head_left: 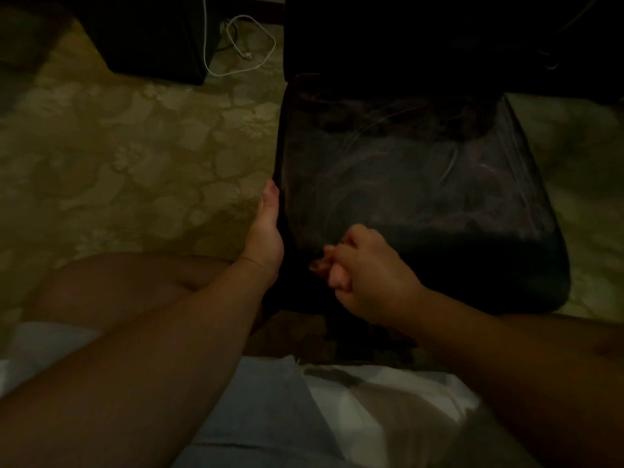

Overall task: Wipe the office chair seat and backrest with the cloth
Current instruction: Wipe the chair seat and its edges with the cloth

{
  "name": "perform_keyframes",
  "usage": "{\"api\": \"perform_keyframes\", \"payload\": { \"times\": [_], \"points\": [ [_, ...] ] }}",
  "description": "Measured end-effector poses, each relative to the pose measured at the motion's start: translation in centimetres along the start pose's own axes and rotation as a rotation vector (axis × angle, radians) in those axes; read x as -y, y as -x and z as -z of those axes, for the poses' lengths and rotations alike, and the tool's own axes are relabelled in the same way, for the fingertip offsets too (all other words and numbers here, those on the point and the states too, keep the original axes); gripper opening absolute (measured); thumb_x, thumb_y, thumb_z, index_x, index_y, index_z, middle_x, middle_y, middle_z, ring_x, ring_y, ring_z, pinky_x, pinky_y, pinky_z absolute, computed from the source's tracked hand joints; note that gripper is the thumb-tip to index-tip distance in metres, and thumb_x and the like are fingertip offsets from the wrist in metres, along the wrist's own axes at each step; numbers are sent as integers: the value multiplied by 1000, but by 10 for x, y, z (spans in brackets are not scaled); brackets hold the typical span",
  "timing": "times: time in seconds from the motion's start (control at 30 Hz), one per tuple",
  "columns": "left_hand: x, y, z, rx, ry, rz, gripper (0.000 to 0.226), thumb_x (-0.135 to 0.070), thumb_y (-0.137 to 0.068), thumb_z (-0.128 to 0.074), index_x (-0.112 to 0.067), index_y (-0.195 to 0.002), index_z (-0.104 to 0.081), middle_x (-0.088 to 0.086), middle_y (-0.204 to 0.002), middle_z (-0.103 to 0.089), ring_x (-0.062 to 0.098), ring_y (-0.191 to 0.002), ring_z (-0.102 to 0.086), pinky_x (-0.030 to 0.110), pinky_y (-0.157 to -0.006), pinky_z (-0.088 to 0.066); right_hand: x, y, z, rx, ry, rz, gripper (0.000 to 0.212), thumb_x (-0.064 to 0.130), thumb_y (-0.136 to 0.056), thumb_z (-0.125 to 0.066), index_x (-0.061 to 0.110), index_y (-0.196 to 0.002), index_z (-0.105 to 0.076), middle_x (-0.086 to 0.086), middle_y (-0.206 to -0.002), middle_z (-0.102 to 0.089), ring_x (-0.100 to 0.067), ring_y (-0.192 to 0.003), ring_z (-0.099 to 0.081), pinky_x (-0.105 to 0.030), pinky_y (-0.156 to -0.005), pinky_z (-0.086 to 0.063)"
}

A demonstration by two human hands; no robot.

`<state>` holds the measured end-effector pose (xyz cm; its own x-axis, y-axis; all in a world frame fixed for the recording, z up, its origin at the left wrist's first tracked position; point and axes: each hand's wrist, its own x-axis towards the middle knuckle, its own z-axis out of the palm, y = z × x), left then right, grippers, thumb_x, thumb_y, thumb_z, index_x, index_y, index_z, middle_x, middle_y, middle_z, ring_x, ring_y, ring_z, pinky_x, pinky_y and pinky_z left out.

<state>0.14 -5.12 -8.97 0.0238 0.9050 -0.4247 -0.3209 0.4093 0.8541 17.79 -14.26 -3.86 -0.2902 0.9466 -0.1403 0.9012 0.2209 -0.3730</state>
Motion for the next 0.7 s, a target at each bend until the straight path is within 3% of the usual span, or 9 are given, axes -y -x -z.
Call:
{"api": "perform_keyframes", "payload": {
  "times": [0.03,0.1,0.2,0.27,0.33,0.4,0.47,0.6,0.7],
  "points": [
    [-4,5,-3,10,6,9,57,-53,-112,-25,-26,-162,-35,-31,-104,-64,-20,-80,-66,8,-66,-53,-9,3,6,68,25,25,28,34,-83,-74,26,-110,-71,-1,-117,-48,-25,-106,-54,-38,-89,-55],
    [-11,15,-9,40,-34,-8,58,-49,-113,-18,-23,-164,-30,-24,-119,-59,-21,-75,-64,6,-62,-51,-24,-1,15,63,55,-58,27,39,-81,-76,25,-104,-70,-1,-116,-47,-25,-105,-56,-37,-90,-56],
    [-10,12,-4,62,-17,-7,63,-53,-112,-16,-22,-165,-29,-8,-165,-39,-14,-107,-59,6,-70,-51,-7,-28,4,-146,41,-187,27,33,-83,-74,18,-105,-71,-8,-114,-49,-31,-102,-56,-36,-85,-54],
    [-12,9,-1,45,8,28,64,-57,-111,-16,-26,-165,-29,-6,-170,-31,-3,-128,-44,12,-82,-48,25,-45,-9,-213,35,-167,26,30,-88,-66,17,-110,-72,-10,-117,-49,-31,-105,-52,-37,-82,-53],
    [-16,7,5,30,43,63,66,-63,-109,-17,-31,-164,-30,-8,-169,-33,2,-136,-39,26,-100,-39,44,-43,-15,-135,38,3,29,31,-90,-57,18,-112,-71,-9,-119,-48,-30,-108,-48,-41,-81,-54],
    [-17,5,11,40,69,106,70,-69,-106,-16,-33,-164,-32,-11,-168,-35,7,-148,-34,33,-109,-30,39,-28,-7,43,63,147,24,29,-91,-63,19,-111,-70,-9,-120,-49,-29,-108,-49,-38,-83,-51],
    [-18,10,12,51,98,130,73,-72,-104,-16,-33,-164,-32,-11,-168,-36,12,-154,-31,36,-113,-30,23,-19,3,90,58,110,28,32,-91,-69,23,-117,-70,-5,-120,-47,-26,-109,-52,-34,-86,-51],
    [-18,16,5,11,90,140,73,-68,-106,-15,-28,-165,-30,-8,-169,-33,15,-151,-37,27,-102,-40,24,-57,-2,-198,11,-118,21,28,-88,-72,19,-107,-72,-9,-113,-46,-34,-102,-55,-36,-86,-52],
    [-29,23,2,25,40,149,69,-64,-108,-18,-25,-163,-33,-5,-167,-38,15,-141,-52,21,-85,-49,58,-80,-13,-147,35,-19,20,24,-92,-67,20,-111,-69,-8,-119,-44,-28,-108,-48,-42,-85,-54]
  ]
}}
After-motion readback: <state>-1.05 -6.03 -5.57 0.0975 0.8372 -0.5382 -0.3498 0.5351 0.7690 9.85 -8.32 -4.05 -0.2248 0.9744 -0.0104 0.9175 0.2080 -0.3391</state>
